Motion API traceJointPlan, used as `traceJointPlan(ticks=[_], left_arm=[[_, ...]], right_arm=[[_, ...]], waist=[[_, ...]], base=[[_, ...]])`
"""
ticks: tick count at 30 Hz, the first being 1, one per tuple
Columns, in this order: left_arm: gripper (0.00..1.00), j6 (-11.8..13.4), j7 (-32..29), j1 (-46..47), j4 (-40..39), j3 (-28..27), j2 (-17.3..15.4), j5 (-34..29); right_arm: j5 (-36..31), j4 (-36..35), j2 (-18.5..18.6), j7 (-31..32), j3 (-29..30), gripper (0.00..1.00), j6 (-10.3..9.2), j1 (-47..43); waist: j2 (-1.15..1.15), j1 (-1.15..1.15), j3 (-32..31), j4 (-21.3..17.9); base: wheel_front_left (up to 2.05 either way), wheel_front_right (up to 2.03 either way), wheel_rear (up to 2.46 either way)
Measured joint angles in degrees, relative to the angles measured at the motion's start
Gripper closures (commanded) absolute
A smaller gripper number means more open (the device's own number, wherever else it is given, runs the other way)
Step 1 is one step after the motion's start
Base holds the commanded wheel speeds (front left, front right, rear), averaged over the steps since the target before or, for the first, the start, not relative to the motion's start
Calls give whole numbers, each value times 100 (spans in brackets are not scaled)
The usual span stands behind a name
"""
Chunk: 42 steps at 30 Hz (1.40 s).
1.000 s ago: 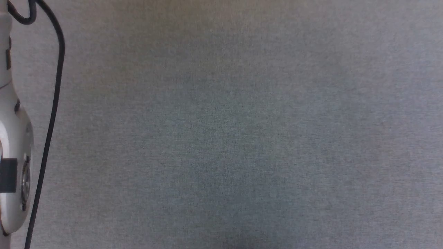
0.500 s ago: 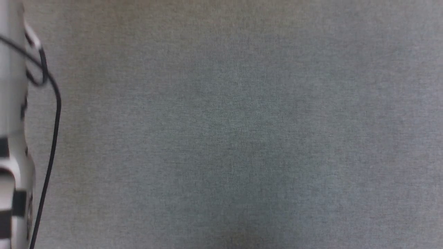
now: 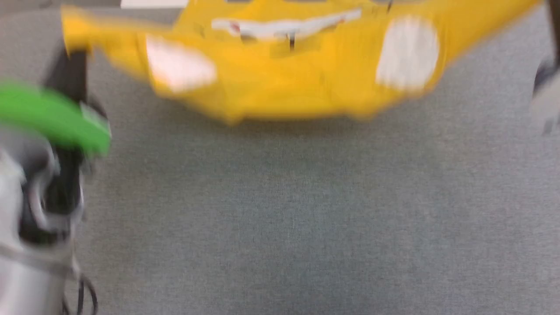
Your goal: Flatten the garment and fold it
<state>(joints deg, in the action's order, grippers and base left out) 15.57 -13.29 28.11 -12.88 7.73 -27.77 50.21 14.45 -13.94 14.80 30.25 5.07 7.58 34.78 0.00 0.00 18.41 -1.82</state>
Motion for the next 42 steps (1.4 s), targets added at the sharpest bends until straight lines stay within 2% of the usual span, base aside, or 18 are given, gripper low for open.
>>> traceJointPlan(ticks=[4, 8, 11, 17, 23, 31, 37, 42], left_arm=[[100, 225, 101, -1422, -645, -146, -16, 112], [100, 318, 224, -2646, -926, -82, 103, 198], [100, 374, 338, -3369, -893, -2, 266, 225], [100, 322, 305, -4288, -670, 278, 444, 426], [100, 168, -164, -4857, -412, 375, -38, 526], [100, 169, -531, -5542, -433, 265, -339, 822], [100, 212, -454, -5651, -598, 107, -388, 828], [100, 143, -369, -5501, -776, 146, -370, 822]], right_arm=[[36, -888, -465, 196, 397, 100, 0, -1323], [122, -1295, -927, 203, 805, 100, 0, -2425], [268, -1314, -1094, 201, 1023, 100, 0, -3190], [621, -995, -1183, 198, 1256, 100, 0, -4476], [843, -709, -1192, 669, 1468, 100, 0, -5492], [954, -527, -1195, 1261, 1814, 100, 0, -6343], [987, -335, -1195, 1021, 1829, 100, 0, -6402], [983, 100, -1188, 731, 1447, 100, 0, -6081]], waist=[[0, 0, -250, -14], [0, 0, -435, -14], [0, 0, -561, 2], [0, 0, -815, 27], [0, 0, -1004, 11], [0, 0, -1019, -61], [0, 0, -1017, -63], [0, 0, -1031, -70]], base=[[0, 0, 0], [0, 0, 0], [0, 0, 0], [0, 0, 0], [0, 0, 0], [0, 0, 0], [0, 0, 0], [0, 0, 0]])
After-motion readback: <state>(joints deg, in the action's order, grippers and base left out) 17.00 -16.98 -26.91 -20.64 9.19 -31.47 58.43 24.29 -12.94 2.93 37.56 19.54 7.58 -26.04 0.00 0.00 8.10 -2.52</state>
